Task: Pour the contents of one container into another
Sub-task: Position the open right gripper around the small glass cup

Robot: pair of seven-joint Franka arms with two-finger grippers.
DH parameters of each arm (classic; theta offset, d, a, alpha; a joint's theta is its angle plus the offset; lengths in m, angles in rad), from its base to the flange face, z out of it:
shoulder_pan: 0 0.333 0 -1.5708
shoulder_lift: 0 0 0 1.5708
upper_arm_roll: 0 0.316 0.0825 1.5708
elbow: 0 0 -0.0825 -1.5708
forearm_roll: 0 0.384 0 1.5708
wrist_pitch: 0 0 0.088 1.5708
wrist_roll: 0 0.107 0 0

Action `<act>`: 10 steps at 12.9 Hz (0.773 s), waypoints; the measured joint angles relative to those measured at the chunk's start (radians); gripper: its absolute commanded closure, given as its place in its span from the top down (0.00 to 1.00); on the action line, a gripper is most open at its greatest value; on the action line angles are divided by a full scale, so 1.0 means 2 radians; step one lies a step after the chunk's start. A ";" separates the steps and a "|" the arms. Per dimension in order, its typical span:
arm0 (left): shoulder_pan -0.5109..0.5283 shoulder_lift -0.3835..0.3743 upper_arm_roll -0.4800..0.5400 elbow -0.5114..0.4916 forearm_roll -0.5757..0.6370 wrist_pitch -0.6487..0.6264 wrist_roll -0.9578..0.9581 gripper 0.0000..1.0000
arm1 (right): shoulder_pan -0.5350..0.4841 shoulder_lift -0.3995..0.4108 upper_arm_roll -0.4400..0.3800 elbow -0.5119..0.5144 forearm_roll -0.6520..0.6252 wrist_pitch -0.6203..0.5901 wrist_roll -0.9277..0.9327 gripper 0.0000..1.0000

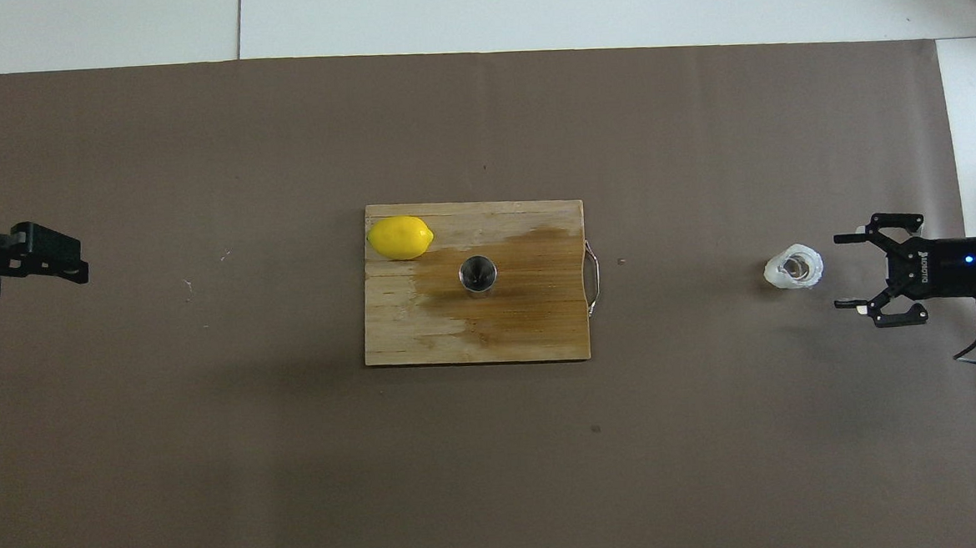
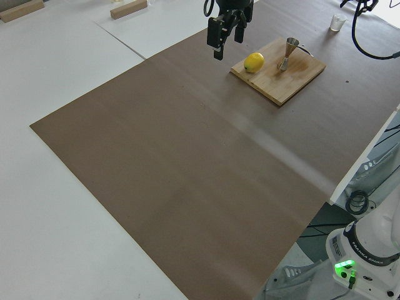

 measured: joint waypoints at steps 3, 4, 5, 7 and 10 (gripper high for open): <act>0.000 -0.028 -0.001 -0.037 0.000 0.022 0.000 1.00 | -0.001 0.011 -0.001 0.009 0.003 0.014 -0.012 1.00; 0.000 -0.028 -0.001 -0.036 0.000 0.029 0.000 1.00 | -0.001 0.014 -0.001 0.010 0.015 0.015 -0.013 1.00; 0.000 -0.027 -0.001 -0.032 0.000 0.034 0.000 1.00 | 0.000 0.018 -0.001 0.012 0.025 0.015 -0.014 1.00; 0.000 -0.015 0.001 -0.011 0.000 0.039 0.000 1.00 | 0.000 0.022 0.001 0.017 0.037 0.015 -0.015 1.00; -0.005 0.001 -0.001 0.013 0.000 0.051 0.000 1.00 | 0.004 0.025 0.003 0.018 0.038 0.015 -0.008 1.00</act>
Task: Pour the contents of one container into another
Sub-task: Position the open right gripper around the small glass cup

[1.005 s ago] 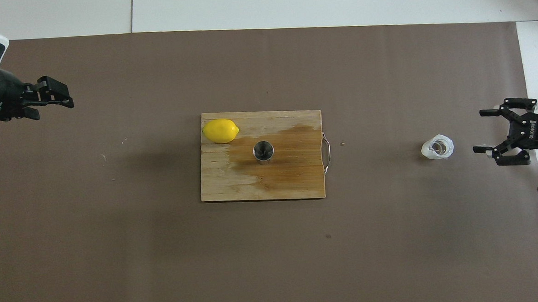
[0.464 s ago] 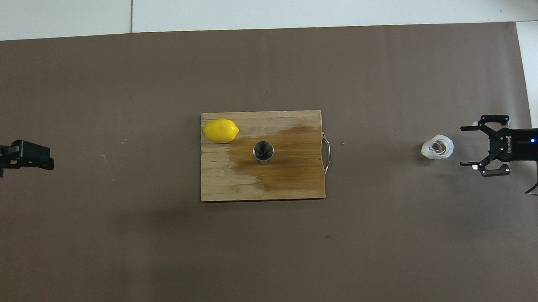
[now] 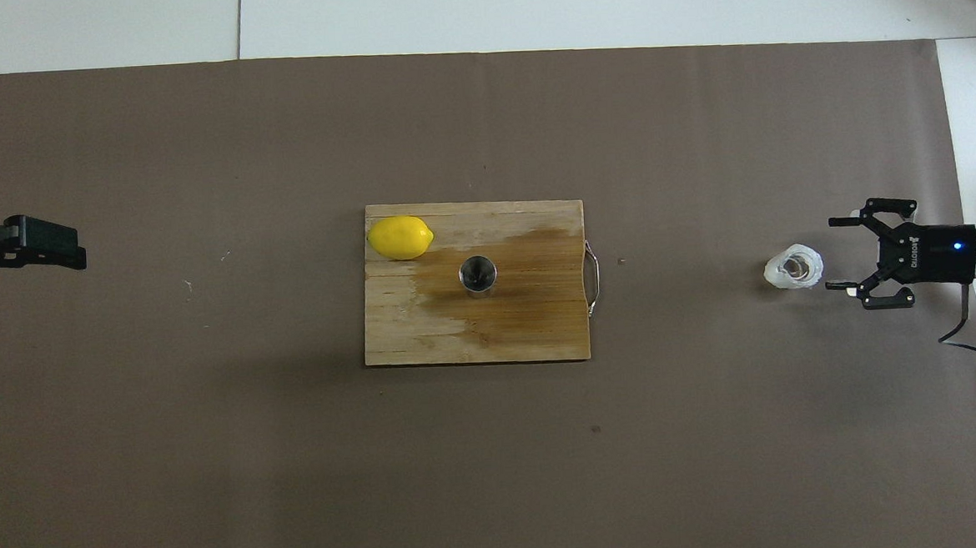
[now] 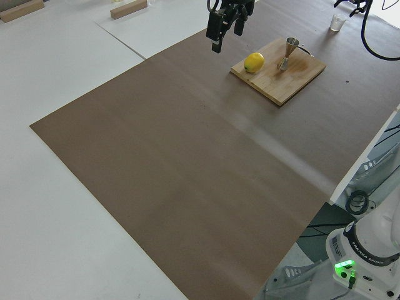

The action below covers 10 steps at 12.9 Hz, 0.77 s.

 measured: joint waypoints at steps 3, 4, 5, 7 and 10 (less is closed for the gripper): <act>-0.001 0.000 -0.001 0.002 0.000 0.021 0.000 1.00 | 0.004 0.002 0.000 0.000 0.000 0.000 0.016 1.00; 0.000 0.000 0.000 0.002 0.000 0.022 0.000 1.00 | 0.005 0.003 0.000 0.000 -0.001 0.000 0.017 1.00; 0.000 0.000 0.000 0.002 0.000 0.022 0.000 1.00 | 0.008 0.004 0.000 -0.001 -0.001 0.000 0.018 1.00; 0.000 0.000 0.000 0.002 0.000 0.021 0.000 1.00 | 0.014 0.007 0.001 -0.001 -0.002 0.002 0.020 1.00; 0.000 0.000 0.000 0.000 0.000 0.020 0.000 1.00 | 0.019 0.008 0.003 -0.001 -0.008 0.014 0.024 1.00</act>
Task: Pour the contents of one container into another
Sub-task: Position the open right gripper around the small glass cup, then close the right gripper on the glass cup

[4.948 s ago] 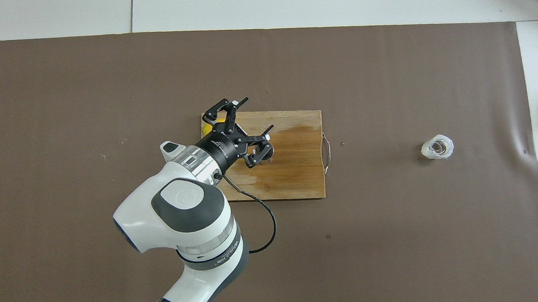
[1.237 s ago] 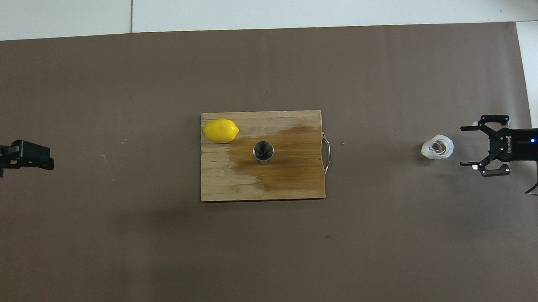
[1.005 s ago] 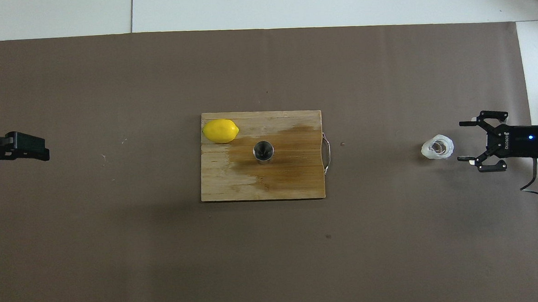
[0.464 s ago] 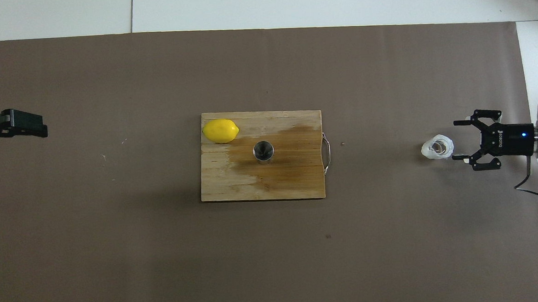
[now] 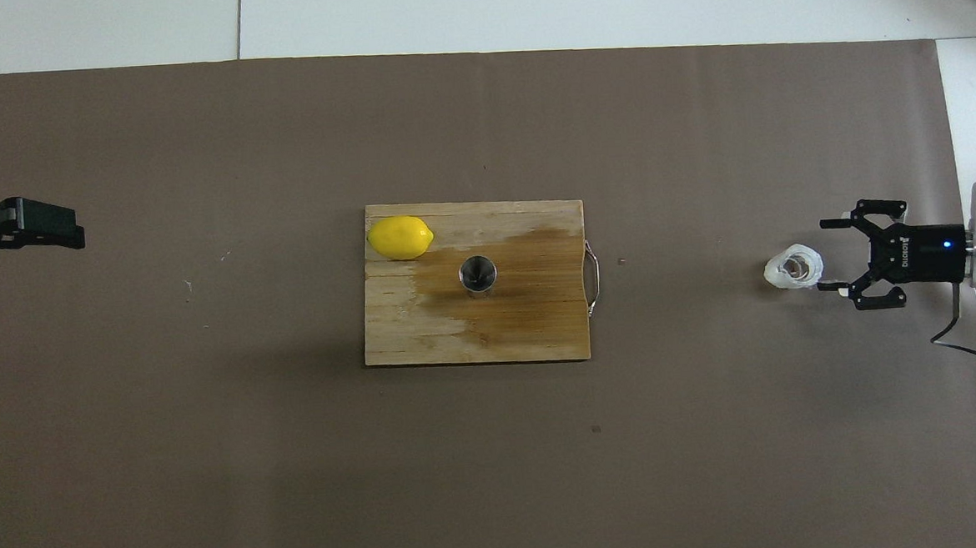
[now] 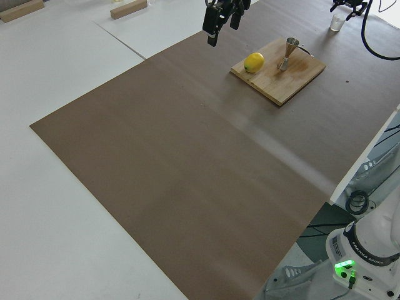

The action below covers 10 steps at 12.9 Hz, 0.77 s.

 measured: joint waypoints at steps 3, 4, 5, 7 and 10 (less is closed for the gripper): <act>0.000 0.000 0.000 0.000 0.000 0.000 0.000 1.00 | 0.005 0.001 0.000 -0.004 -0.003 0.001 0.000 1.00; 0.000 0.000 0.000 0.000 0.000 0.000 0.000 1.00 | 0.008 0.001 0.001 -0.006 -0.003 0.002 0.000 1.00; 0.000 0.000 0.000 0.000 0.000 0.000 0.000 1.00 | 0.010 0.002 0.001 -0.006 -0.004 0.003 0.001 1.00; 0.000 0.000 0.000 0.000 0.000 0.000 0.000 1.00 | 0.010 0.002 0.000 -0.007 -0.004 0.003 0.001 1.00; 0.000 0.000 0.000 0.000 0.000 0.000 0.000 1.00 | 0.010 0.002 0.000 -0.007 -0.005 0.003 0.001 1.00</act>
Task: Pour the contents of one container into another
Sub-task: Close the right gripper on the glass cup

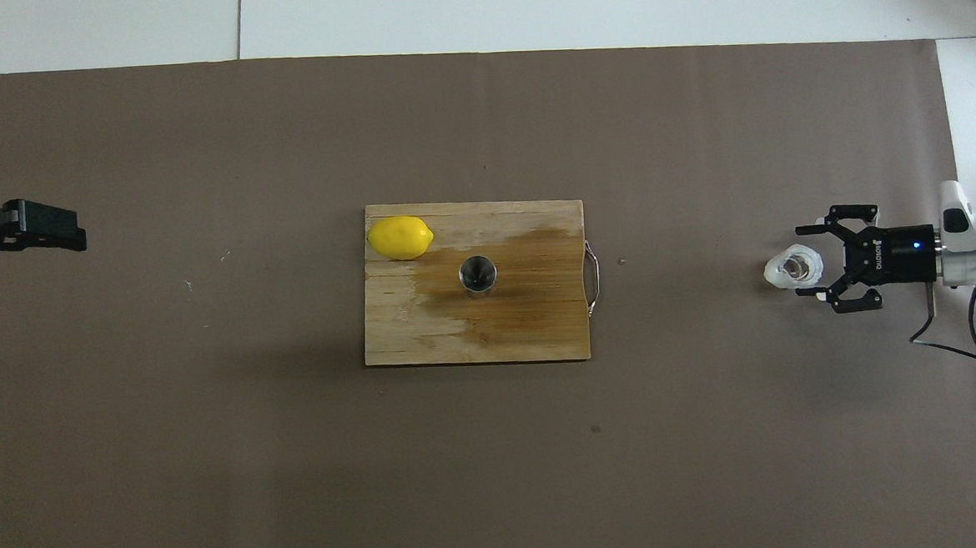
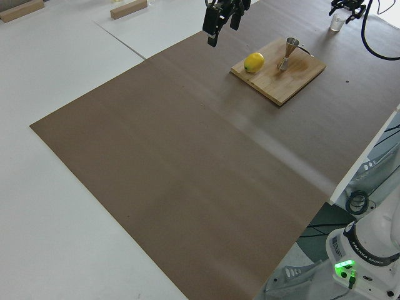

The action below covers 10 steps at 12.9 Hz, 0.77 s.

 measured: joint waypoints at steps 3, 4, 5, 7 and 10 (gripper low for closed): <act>0.000 0.000 0.000 0.000 0.000 0.000 0.000 1.00 | 0.000 0.000 0.000 0.000 -0.013 0.000 0.000 1.00; 0.000 0.000 0.000 0.000 0.000 0.000 0.000 1.00 | 0.000 0.000 0.000 0.000 -0.014 0.000 0.000 0.99; 0.000 0.000 0.000 0.000 0.000 0.000 0.000 1.00 | 0.000 0.000 0.000 0.000 -0.015 0.000 0.000 0.96; 0.000 0.000 0.000 0.000 0.000 0.000 0.000 1.00 | 0.000 0.000 0.000 0.000 -0.015 0.001 0.000 0.90; 0.000 0.000 0.000 0.000 0.000 0.000 0.000 1.00 | 0.000 0.000 0.000 0.000 -0.015 0.002 0.000 0.84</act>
